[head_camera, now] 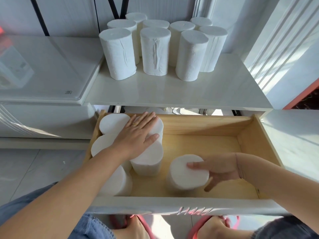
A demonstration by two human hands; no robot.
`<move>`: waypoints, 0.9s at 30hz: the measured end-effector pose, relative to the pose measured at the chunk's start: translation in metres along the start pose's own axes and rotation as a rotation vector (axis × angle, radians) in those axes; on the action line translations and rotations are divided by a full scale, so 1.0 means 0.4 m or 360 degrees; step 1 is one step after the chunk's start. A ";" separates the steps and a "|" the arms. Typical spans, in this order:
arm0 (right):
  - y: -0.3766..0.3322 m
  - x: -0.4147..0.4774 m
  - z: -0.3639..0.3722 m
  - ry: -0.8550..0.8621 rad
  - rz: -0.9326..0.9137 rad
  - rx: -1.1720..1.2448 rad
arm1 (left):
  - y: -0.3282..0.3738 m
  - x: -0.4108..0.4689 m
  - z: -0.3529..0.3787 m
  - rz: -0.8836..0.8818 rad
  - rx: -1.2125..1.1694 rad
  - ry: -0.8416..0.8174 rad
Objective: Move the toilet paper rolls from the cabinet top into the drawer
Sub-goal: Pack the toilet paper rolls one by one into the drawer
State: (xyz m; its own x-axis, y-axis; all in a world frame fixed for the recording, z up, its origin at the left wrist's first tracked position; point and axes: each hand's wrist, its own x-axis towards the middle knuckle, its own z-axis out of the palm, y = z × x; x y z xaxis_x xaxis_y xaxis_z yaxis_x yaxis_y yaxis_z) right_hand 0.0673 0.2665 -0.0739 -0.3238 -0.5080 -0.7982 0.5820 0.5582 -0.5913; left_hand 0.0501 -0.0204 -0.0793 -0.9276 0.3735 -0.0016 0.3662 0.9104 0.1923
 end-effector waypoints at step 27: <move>-0.163 0.064 0.202 0.0344 -0.0017 -0.0639 | 0.002 0.005 0.006 -0.0032 0.0014 0.0047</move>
State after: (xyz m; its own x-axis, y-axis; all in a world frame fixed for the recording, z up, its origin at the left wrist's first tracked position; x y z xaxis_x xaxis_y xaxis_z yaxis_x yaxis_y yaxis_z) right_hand 0.0812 0.1640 -0.0466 -0.5015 -0.3902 -0.7722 0.2563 0.7854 -0.5634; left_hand 0.0487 -0.0186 -0.0816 -0.9365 0.3500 0.0237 0.3482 0.9193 0.1837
